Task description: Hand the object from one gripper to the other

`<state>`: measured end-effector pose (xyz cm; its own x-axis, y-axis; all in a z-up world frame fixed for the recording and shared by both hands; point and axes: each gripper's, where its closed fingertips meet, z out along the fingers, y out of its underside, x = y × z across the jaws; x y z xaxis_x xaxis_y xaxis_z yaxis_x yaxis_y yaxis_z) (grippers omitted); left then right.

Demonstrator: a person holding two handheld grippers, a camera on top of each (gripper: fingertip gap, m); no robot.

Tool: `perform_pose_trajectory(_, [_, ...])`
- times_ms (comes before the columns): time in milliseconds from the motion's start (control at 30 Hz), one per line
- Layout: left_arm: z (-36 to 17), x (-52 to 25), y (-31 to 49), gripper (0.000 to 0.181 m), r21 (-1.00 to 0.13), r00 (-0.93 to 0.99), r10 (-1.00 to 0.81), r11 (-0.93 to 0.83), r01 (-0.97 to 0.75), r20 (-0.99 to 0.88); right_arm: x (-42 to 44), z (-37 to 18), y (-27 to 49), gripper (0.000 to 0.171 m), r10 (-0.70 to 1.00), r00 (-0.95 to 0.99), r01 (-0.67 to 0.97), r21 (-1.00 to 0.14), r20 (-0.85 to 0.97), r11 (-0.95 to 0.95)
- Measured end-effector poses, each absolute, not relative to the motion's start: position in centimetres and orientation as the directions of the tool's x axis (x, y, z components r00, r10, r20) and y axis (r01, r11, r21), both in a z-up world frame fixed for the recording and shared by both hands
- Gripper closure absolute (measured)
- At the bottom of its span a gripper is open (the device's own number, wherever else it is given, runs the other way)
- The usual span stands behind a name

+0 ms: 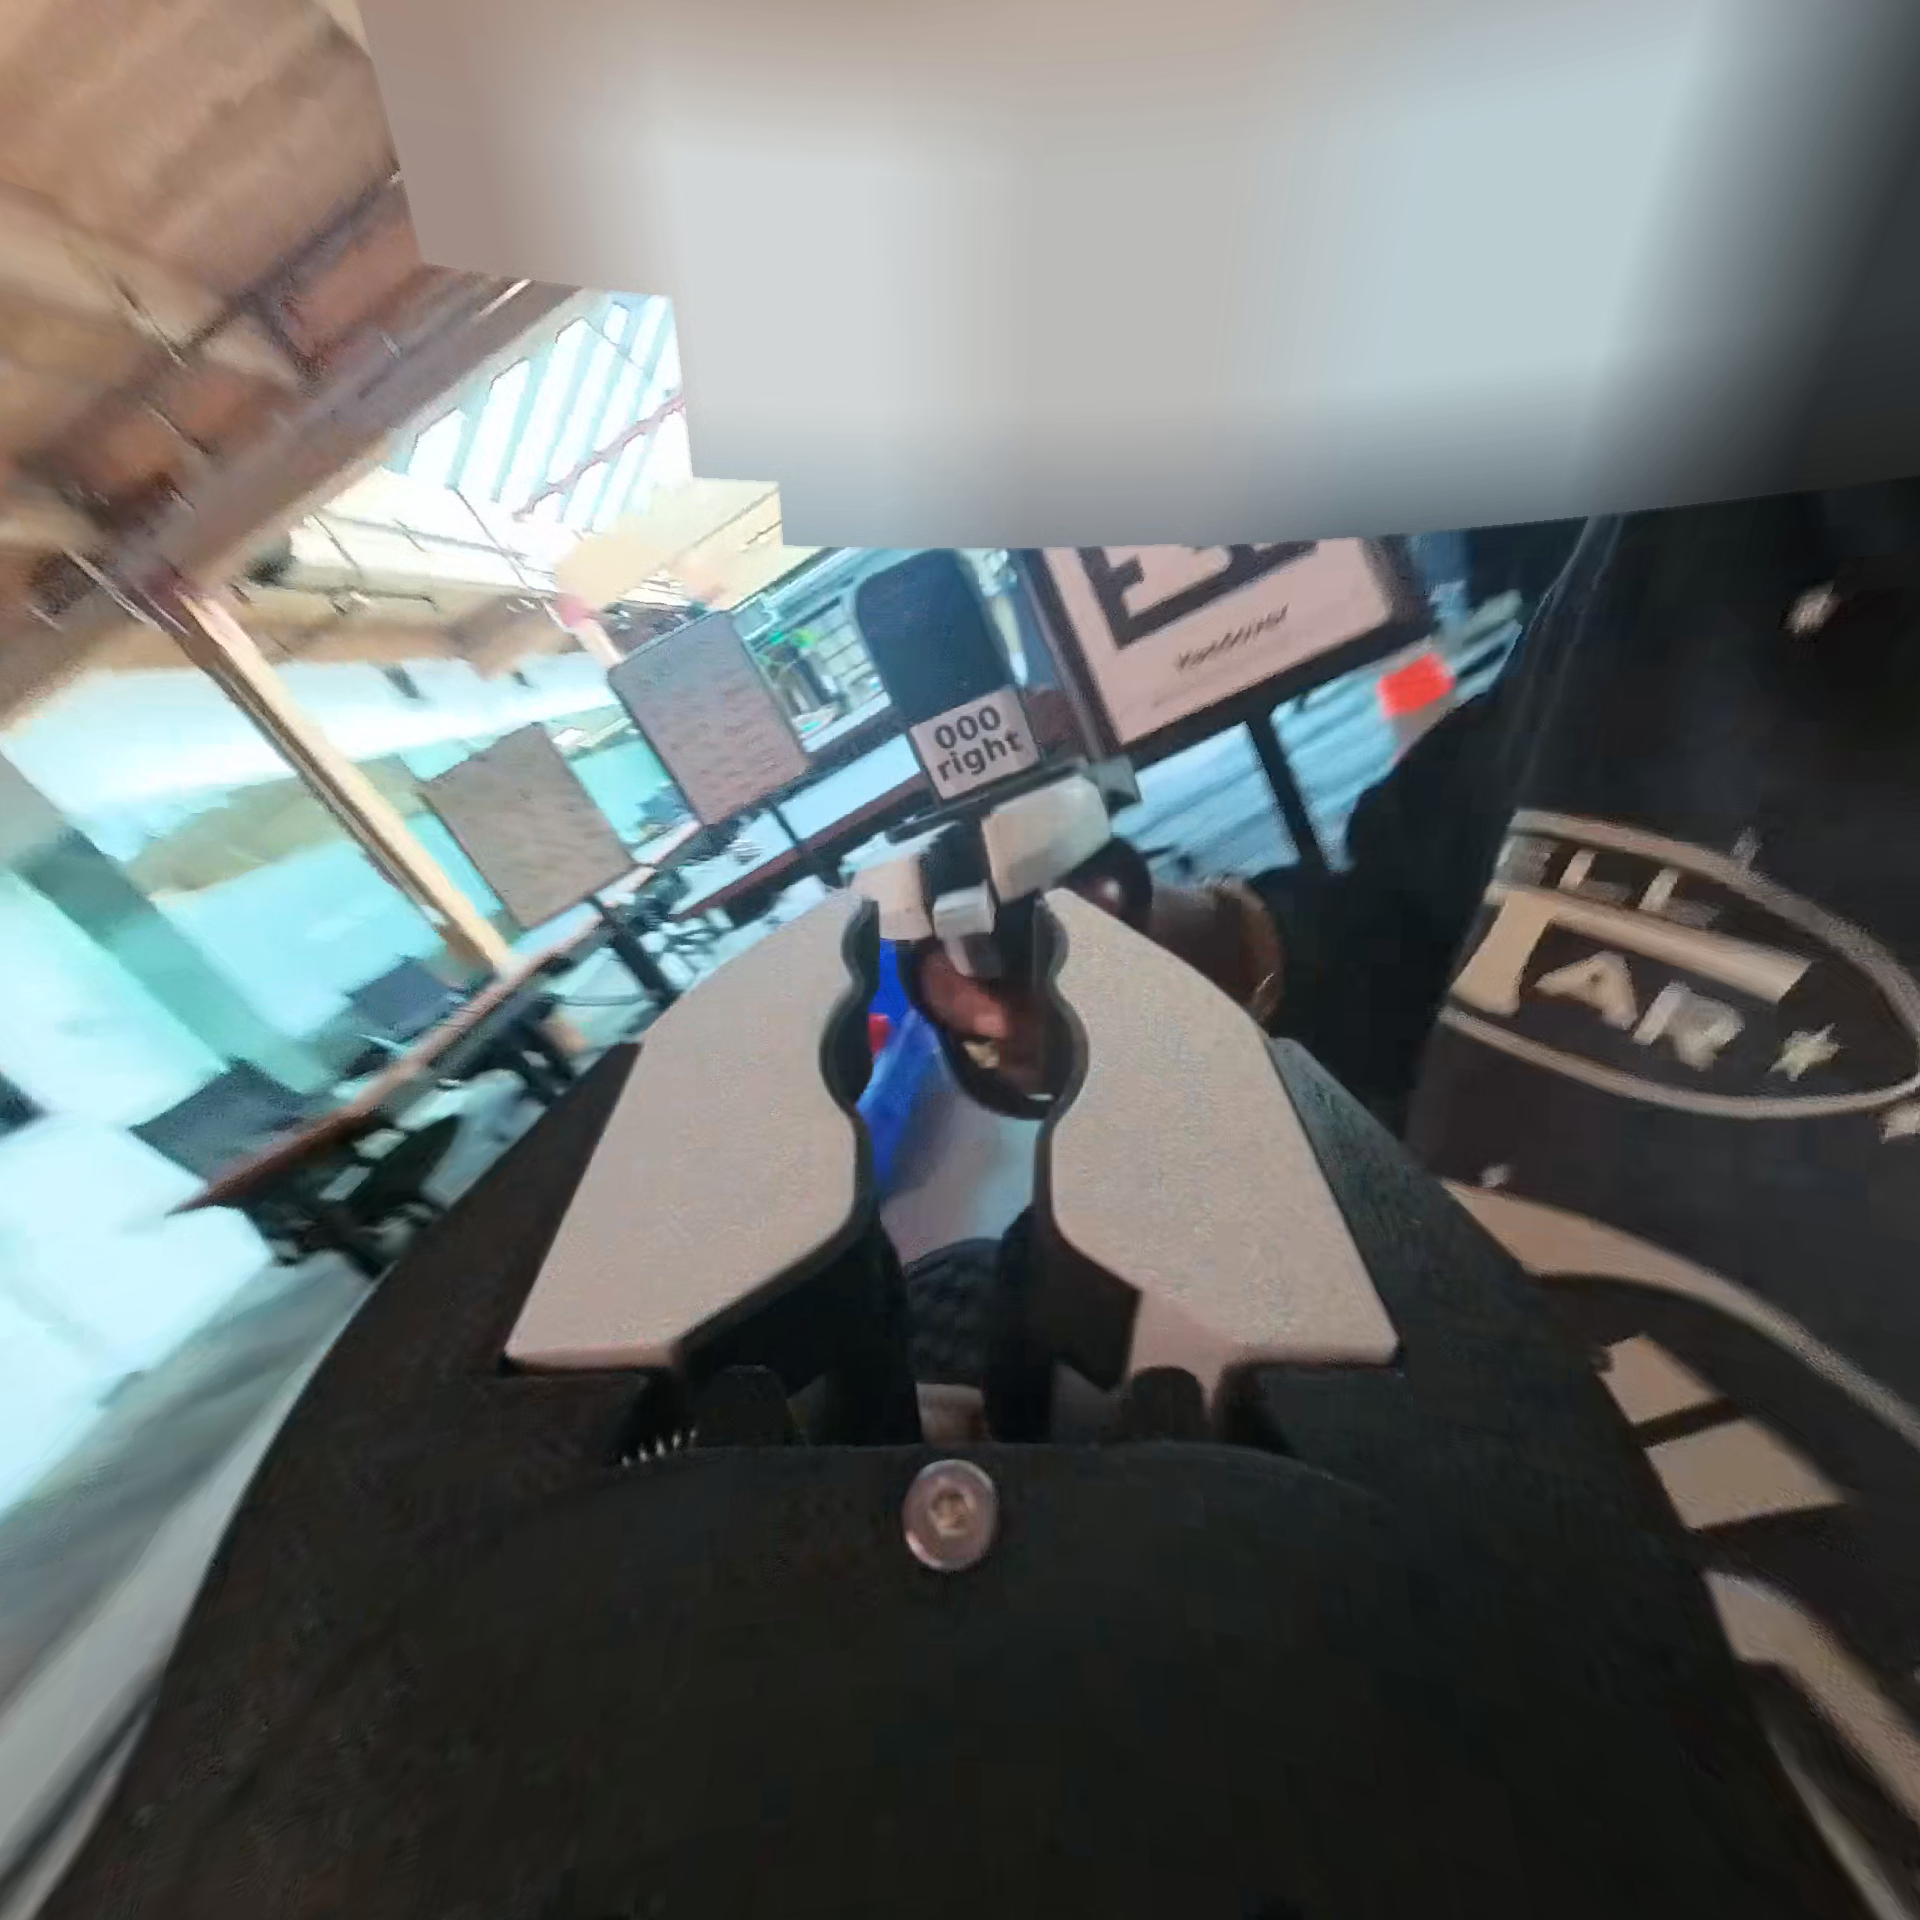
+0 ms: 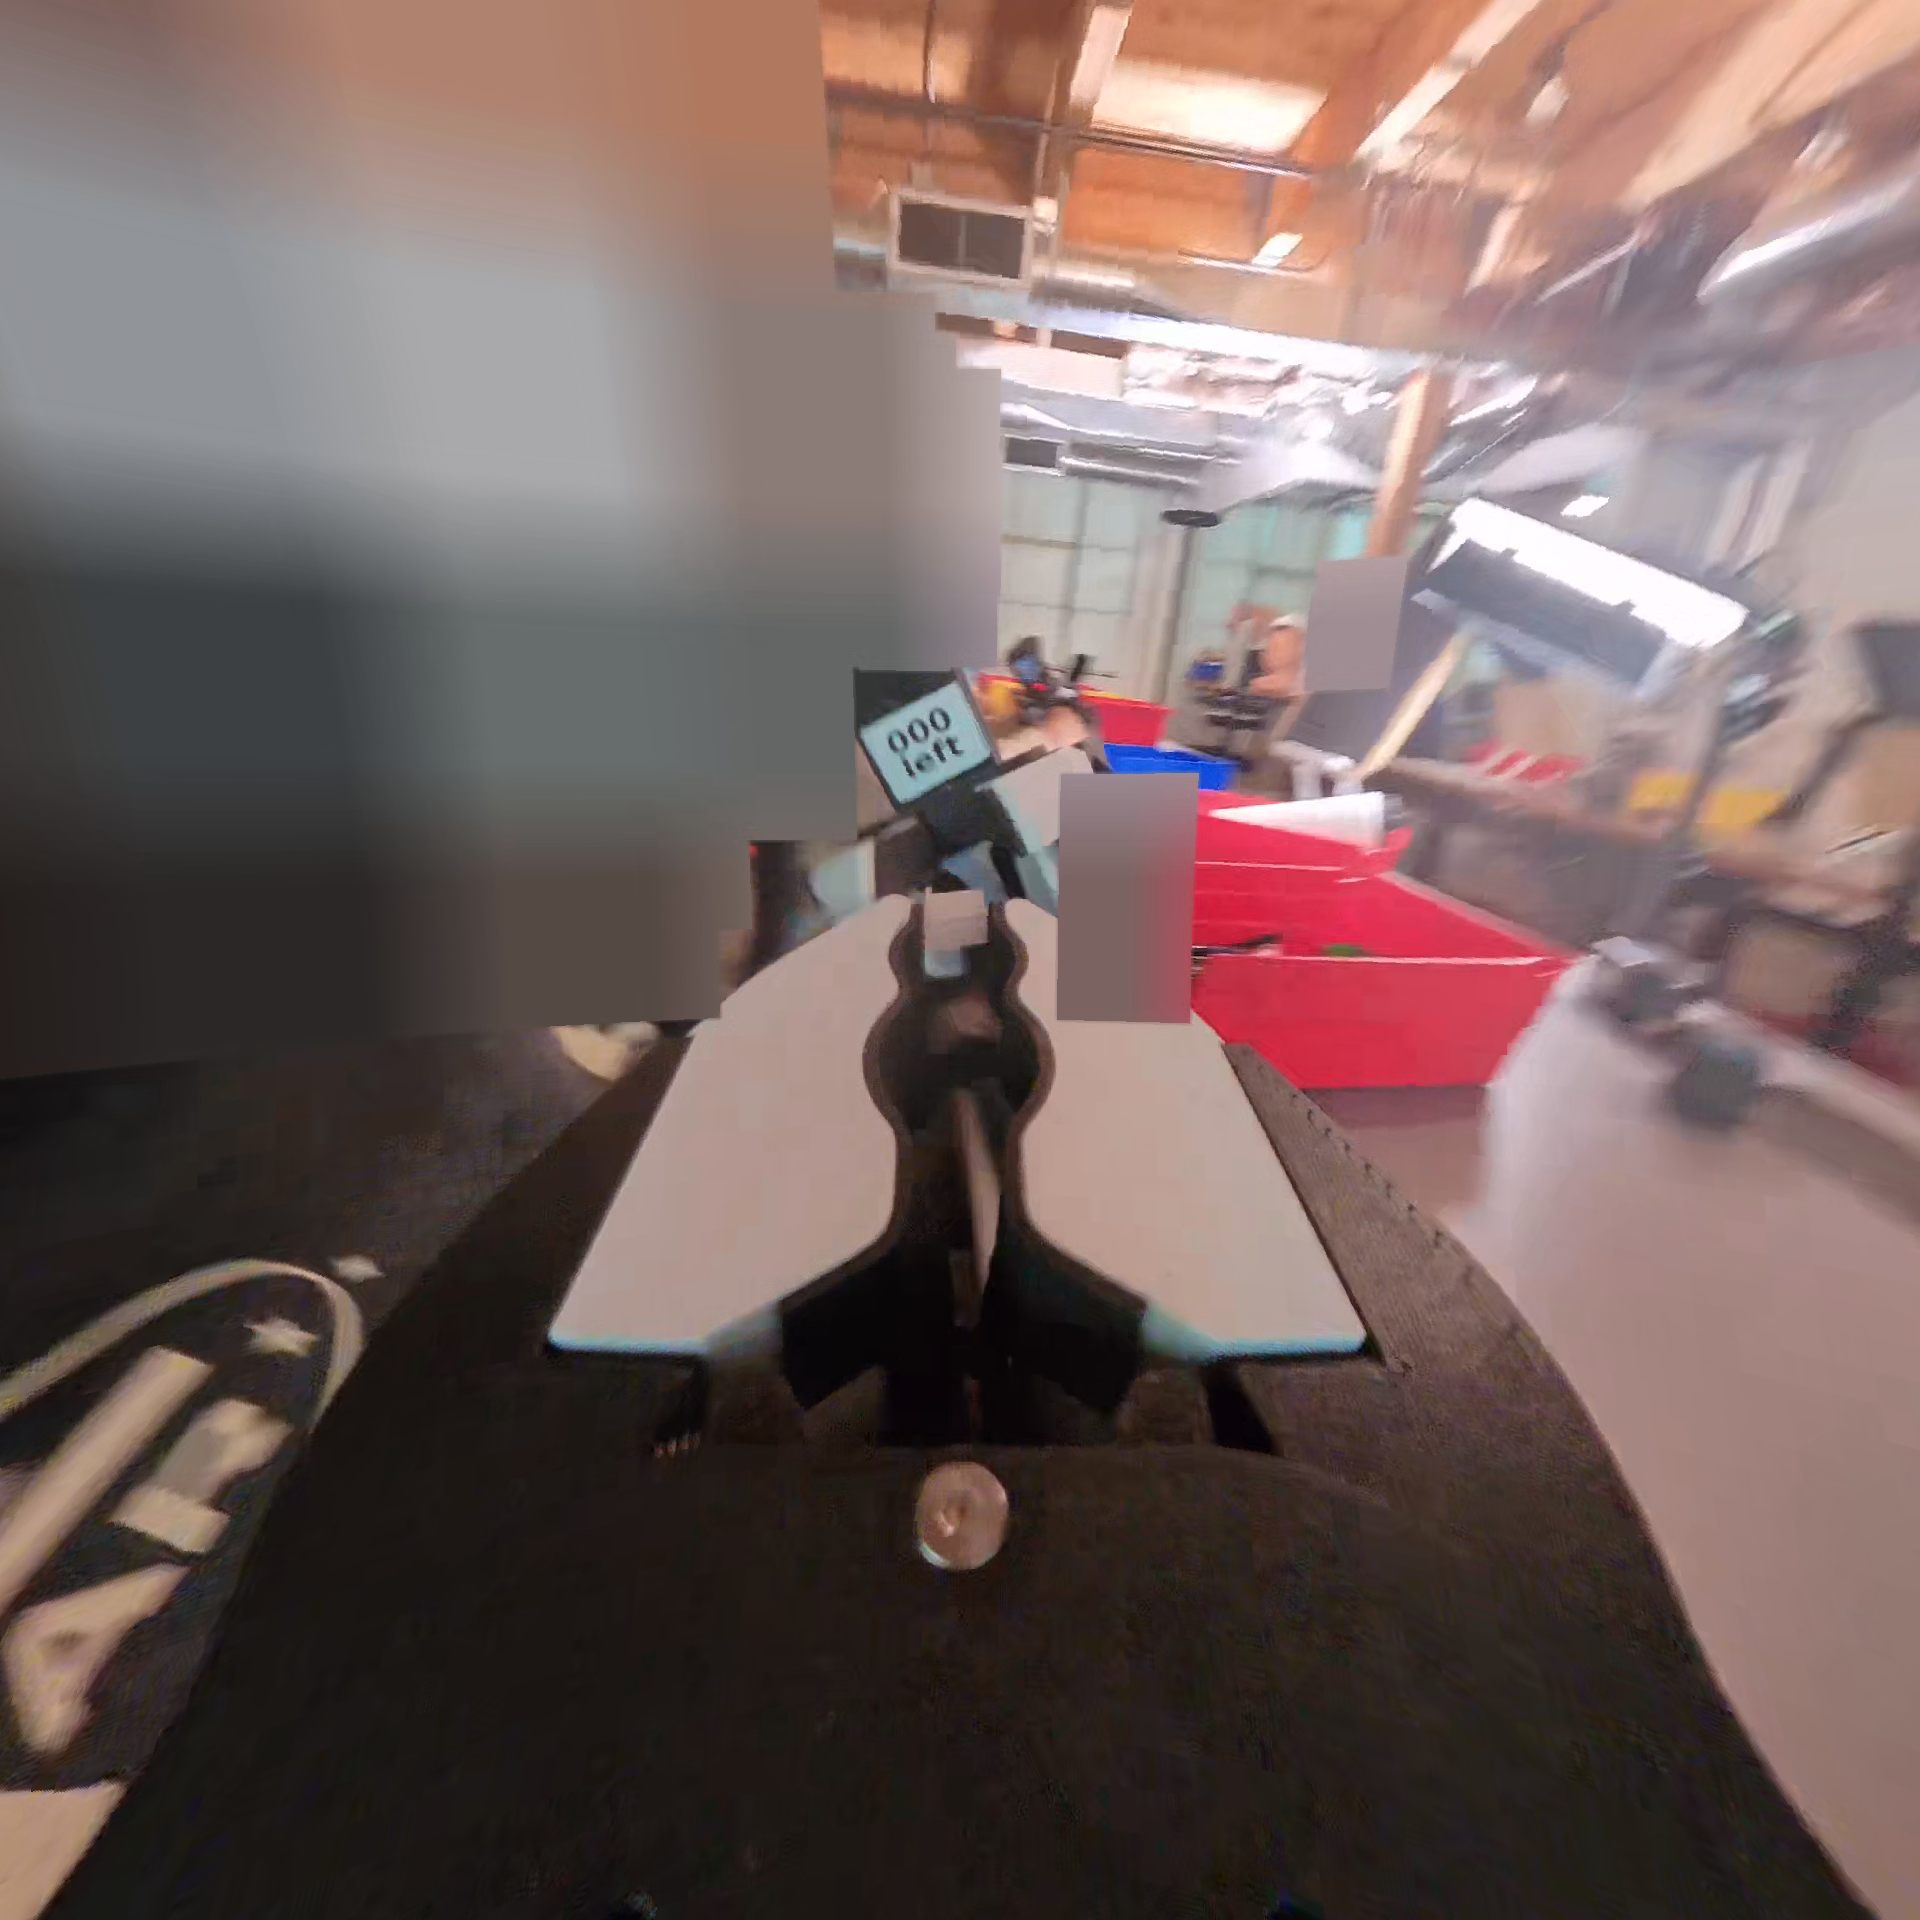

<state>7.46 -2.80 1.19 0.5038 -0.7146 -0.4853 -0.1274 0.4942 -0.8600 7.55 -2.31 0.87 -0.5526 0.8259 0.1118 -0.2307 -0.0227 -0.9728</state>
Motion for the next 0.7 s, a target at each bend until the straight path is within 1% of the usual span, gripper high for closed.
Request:
perform_pose_trajectory(33, [1.2,7.5,-2.8,0.154,-0.886,0.497,-0.751,0.455,-0.089,-0.435,7.6,0.8,-2.4,0.160,0.840,-0.504,-0.264,-0.962,0.201,0.072])
perform_pose_trajectory(100, [0.8,7.8,-2.7,0.155,-0.910,0.481,-0.784,0.406,-0.081,-0.393,7.8,0.9,-2.6,0.159,0.839,-0.439,-0.310,-0.931,0.321,0.194])
perform_pose_trajectory(167, [0.2,8.3,-2.5,0.158,-0.912,0.479,-0.782,0.392,-0.123,-0.400,7.9,1.0,-2.8,0.160,0.830,-0.400,-0.340,-0.904,0.388,0.259])
perform_pose_trajectory(233, [0.2,8.7,-2.7,0.162,-0.894,0.474,-0.764,0.427,-0.138,-0.438,8.0,0.9,-2.9,0.159,0.826,-0.393,-0.340,-0.898,0.405,0.278])
perform_pose_trajectory(367, [0.3,8.7,-2.8,0.166,-0.876,0.479,-0.740,0.454,-0.163,-0.473,8.0,0.8,-3.1,0.159,0.820,-0.414,-0.335,-0.904,0.395,0.266])
perform_pose_trajectory(433, [0.3,8.6,-2.8,0.171,-0.867,0.482,-0.728,0.466,-0.176,-0.488,8.1,0.8,-3.3,0.160,0.816,-0.429,-0.332,-0.908,0.388,0.257])
perform_pose_trajectory(567, [0.4,8.6,-3.0,0.171,-0.853,0.469,-0.720,0.490,-0.177,-0.511,8.1,0.8,-3.5,0.159,0.818,-0.449,-0.323,-0.919,0.360,0.227])
perform_pose_trajectory(633, [0.5,8.4,-3.0,0.171,-0.819,0.475,-0.678,0.536,-0.205,-0.562,7.9,0.8,-3.4,0.159,0.829,-0.474,-0.290,-0.942,0.295,0.170])
perform_pose_trajectory(700, [0.8,7.9,-2.9,0.171,-0.744,0.488,-0.579,0.612,-0.269,-0.653,7.8,0.8,-3.2,0.155,0.833,-0.533,-0.208,-0.977,0.148,0.040])
